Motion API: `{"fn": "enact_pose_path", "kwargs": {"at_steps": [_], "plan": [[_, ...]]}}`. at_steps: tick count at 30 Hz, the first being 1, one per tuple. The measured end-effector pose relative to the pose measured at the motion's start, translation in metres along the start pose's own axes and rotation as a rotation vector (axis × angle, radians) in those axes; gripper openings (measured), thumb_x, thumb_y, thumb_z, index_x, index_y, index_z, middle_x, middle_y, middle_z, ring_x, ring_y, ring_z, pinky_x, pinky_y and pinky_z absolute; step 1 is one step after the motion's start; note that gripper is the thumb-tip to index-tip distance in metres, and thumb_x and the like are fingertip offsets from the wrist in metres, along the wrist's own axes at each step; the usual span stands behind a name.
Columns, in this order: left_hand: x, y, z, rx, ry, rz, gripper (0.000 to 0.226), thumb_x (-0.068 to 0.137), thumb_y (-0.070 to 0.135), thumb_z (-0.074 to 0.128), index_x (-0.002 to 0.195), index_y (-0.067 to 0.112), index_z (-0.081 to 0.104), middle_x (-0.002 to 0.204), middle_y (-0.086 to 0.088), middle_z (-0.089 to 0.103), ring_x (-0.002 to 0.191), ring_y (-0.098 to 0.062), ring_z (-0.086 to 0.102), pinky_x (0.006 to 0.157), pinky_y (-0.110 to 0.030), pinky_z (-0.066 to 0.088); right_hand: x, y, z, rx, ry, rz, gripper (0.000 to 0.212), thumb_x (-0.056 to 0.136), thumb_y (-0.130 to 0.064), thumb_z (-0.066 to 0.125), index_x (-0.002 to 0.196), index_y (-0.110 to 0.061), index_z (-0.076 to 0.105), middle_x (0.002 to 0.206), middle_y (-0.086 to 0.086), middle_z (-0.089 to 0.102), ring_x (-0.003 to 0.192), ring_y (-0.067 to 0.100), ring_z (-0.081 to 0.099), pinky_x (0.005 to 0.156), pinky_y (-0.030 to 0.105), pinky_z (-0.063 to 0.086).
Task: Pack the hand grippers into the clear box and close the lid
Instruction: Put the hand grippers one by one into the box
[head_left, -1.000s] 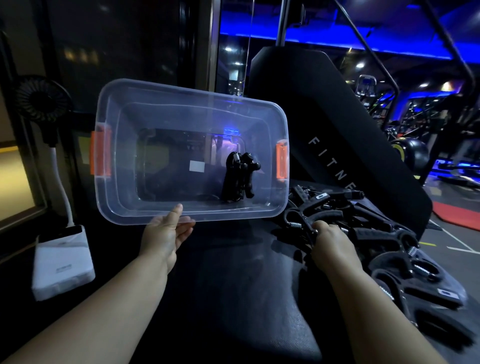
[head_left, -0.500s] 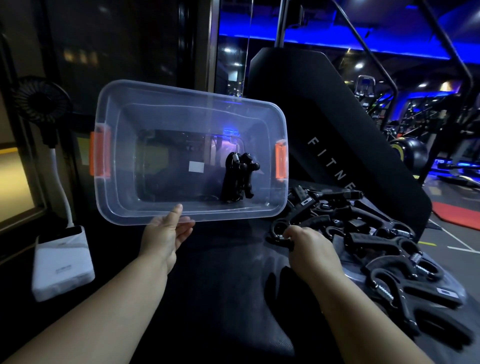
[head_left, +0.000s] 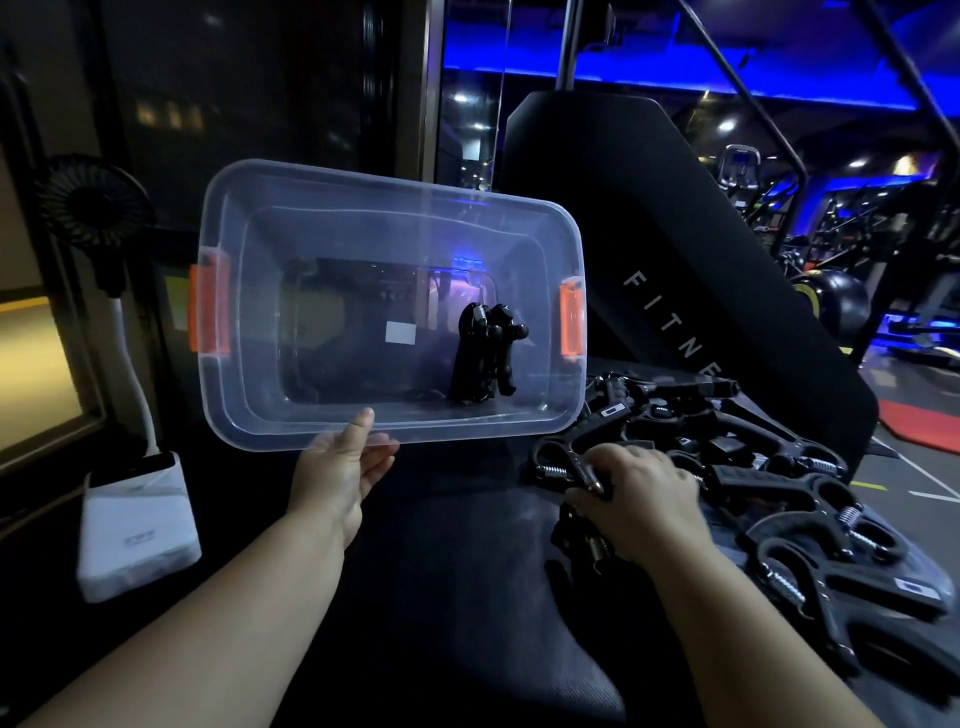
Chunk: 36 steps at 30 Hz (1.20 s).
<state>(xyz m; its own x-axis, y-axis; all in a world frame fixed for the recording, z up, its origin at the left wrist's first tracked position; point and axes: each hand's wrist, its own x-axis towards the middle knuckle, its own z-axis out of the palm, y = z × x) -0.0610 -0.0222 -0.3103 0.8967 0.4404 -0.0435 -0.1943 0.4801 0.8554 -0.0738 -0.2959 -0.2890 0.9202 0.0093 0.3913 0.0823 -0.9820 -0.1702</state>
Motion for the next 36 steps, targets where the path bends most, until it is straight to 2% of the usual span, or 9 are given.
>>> {"fn": "enact_pose_path", "kwargs": {"at_steps": [3, 8, 13, 17, 20, 22, 30, 33, 36], "plan": [[0.001, 0.0, 0.0, -0.006, -0.002, 0.001, 0.016, 0.09, 0.026, 0.064, 0.083, 0.015, 0.054, 0.069, -0.003, 0.066, 0.068, -0.017, 0.066, 0.067, -0.028, 0.053, 0.001, 0.015, -0.002, -0.022, -0.066, 0.171, 0.06, 0.075, -0.073, 0.056, 0.122, -0.036, 0.051, 0.127, -0.004, 0.049, 0.127, 0.022, 0.037, 0.097, 0.042, 0.035], [0.001, 0.0, 0.0, -0.008, 0.002, 0.002, 0.018, 0.09, 0.026, 0.064, 0.082, 0.015, 0.053, 0.067, -0.002, 0.066, 0.066, -0.016, 0.066, 0.067, -0.028, 0.053, 0.001, 0.015, 0.002, -0.03, -0.139, 0.153, 0.063, 0.08, -0.072, 0.05, 0.124, -0.027, 0.05, 0.131, -0.001, 0.051, 0.136, 0.025, 0.023, 0.101, 0.042, 0.035], [0.001, 0.0, 0.0, 0.003, 0.004, -0.002, 0.018, 0.09, 0.027, 0.064, 0.084, 0.015, 0.053, 0.074, -0.005, 0.065, 0.067, -0.016, 0.067, 0.069, -0.028, 0.054, -0.001, 0.012, -0.006, 0.005, -0.158, 0.158, 0.058, 0.081, -0.067, 0.055, 0.119, -0.023, 0.053, 0.118, 0.001, 0.06, 0.135, 0.025, 0.024, 0.098, 0.039, 0.037], [0.0, 0.001, 0.001, 0.003, 0.01, -0.003, 0.018, 0.09, 0.027, 0.064, 0.085, 0.015, 0.053, 0.071, -0.003, 0.066, 0.063, -0.013, 0.067, 0.065, -0.025, 0.055, -0.005, 0.004, -0.009, 0.068, -0.161, 0.118, 0.054, 0.082, -0.064, 0.057, 0.115, -0.022, 0.055, 0.096, -0.001, 0.056, 0.132, 0.024, 0.03, 0.096, 0.035, 0.041], [-0.002, 0.001, 0.001, 0.0, 0.012, 0.0, 0.018, 0.09, 0.027, 0.063, 0.083, 0.014, 0.053, 0.072, -0.004, 0.065, 0.067, -0.016, 0.065, 0.067, -0.026, 0.054, -0.008, -0.004, -0.011, 0.042, -0.17, 0.083, 0.046, 0.082, -0.064, 0.056, 0.108, -0.026, 0.057, 0.088, -0.004, 0.057, 0.119, 0.022, 0.047, 0.08, 0.029, 0.039], [-0.003, 0.002, 0.002, 0.0, 0.014, 0.003, 0.018, 0.091, 0.026, 0.063, 0.082, 0.014, 0.053, 0.072, -0.005, 0.065, 0.068, -0.017, 0.065, 0.069, -0.027, 0.054, -0.009, -0.01, -0.009, 0.046, -0.158, 0.032, 0.04, 0.08, -0.061, 0.059, 0.104, -0.029, 0.062, 0.097, -0.005, 0.064, 0.106, 0.019, 0.058, 0.072, 0.027, 0.04], [-0.002, 0.002, 0.002, -0.007, 0.013, -0.005, 0.018, 0.09, 0.026, 0.064, 0.083, 0.015, 0.052, 0.074, -0.005, 0.065, 0.068, -0.017, 0.065, 0.072, -0.028, 0.055, -0.014, -0.02, -0.007, 0.173, -0.14, -0.11, 0.037, 0.078, -0.064, 0.062, 0.093, -0.03, 0.067, 0.078, -0.013, 0.059, 0.082, 0.008, 0.058, 0.069, 0.025, 0.048], [-0.002, 0.002, 0.001, -0.008, 0.014, -0.009, 0.018, 0.09, 0.026, 0.064, 0.084, 0.015, 0.052, 0.073, -0.005, 0.065, 0.067, -0.016, 0.066, 0.071, -0.028, 0.055, -0.012, -0.016, -0.008, 0.144, -0.136, -0.145, 0.055, 0.07, -0.078, 0.053, 0.102, -0.035, 0.064, 0.096, -0.015, 0.059, 0.102, 0.009, 0.054, 0.081, 0.026, 0.044], [-0.003, 0.002, 0.001, -0.006, 0.014, -0.009, 0.018, 0.09, 0.027, 0.064, 0.085, 0.015, 0.053, 0.073, -0.004, 0.066, 0.066, -0.015, 0.066, 0.071, -0.028, 0.055, -0.008, -0.01, -0.007, 0.084, -0.287, -0.224, 0.111, 0.041, -0.104, 0.025, 0.129, -0.041, 0.052, 0.132, -0.015, 0.045, 0.132, 0.01, 0.03, 0.109, 0.036, 0.027]]}}
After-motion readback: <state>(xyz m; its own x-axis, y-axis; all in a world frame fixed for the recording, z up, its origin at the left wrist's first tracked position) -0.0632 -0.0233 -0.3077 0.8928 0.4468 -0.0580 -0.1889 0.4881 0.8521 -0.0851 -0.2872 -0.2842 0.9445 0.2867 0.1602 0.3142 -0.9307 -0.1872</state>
